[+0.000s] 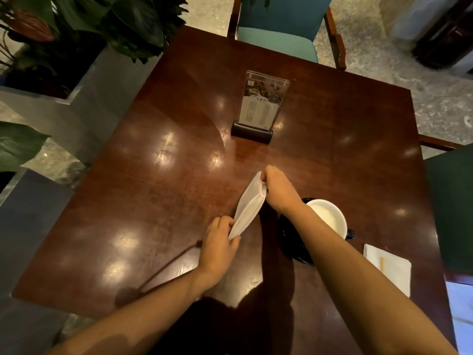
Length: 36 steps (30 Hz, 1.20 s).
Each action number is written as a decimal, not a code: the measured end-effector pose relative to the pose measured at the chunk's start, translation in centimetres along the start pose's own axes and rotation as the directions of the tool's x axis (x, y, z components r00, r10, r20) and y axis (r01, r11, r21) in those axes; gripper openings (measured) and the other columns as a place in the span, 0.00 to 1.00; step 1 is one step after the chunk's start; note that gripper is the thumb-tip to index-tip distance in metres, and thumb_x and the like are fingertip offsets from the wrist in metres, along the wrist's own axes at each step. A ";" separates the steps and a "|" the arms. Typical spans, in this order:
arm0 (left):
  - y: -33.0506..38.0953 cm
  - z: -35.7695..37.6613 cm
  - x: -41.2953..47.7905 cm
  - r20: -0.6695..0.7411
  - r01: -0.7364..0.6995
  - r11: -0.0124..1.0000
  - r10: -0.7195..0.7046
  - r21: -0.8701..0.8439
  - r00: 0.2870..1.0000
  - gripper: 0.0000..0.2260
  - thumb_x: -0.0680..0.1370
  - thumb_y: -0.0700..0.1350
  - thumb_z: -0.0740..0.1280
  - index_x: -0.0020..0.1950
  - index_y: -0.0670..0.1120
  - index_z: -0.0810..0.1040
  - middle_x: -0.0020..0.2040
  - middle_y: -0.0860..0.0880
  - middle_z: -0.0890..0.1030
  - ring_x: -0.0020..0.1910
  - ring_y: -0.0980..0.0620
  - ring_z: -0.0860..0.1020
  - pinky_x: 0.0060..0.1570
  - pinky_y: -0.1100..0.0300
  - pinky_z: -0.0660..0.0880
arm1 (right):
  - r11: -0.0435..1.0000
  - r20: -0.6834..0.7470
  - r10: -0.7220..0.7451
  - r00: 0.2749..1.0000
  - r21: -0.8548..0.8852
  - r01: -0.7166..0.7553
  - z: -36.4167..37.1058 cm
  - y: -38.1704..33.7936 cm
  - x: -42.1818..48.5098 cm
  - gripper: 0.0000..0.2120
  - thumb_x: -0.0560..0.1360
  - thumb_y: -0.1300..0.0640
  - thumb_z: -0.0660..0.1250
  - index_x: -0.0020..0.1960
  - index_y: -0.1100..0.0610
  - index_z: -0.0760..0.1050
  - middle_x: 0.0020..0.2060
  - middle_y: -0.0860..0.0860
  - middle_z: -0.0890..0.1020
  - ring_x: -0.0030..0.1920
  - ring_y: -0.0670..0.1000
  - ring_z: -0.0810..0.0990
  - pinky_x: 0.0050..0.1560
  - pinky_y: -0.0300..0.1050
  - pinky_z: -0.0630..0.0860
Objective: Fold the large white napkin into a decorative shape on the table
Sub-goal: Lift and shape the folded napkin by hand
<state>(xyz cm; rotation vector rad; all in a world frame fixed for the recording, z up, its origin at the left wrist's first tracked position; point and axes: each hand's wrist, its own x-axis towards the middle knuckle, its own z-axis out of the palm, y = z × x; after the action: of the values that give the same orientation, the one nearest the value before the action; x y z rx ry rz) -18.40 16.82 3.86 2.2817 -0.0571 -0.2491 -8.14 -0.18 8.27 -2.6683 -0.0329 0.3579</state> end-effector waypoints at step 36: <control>-0.5 1.1 -1.7 -0.053 0.028 0.998 -0.025 0.048 0.998 0.09 0.73 0.47 0.69 0.44 0.54 0.68 0.41 0.59 0.68 0.41 0.60 0.68 0.30 0.71 0.63 | 0.839 0.277 -0.209 0.938 -0.442 0.318 -1.9 4.7 3.1 0.05 0.78 0.58 0.58 0.50 0.50 0.70 0.53 0.51 0.73 0.54 0.53 0.66 0.56 0.50 0.62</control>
<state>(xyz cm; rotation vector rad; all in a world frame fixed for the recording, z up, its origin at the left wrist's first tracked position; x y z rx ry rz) -20.28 16.58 3.05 2.3370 -0.0061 -0.2036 -4.78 -4.96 7.12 -3.0356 -0.6371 0.6177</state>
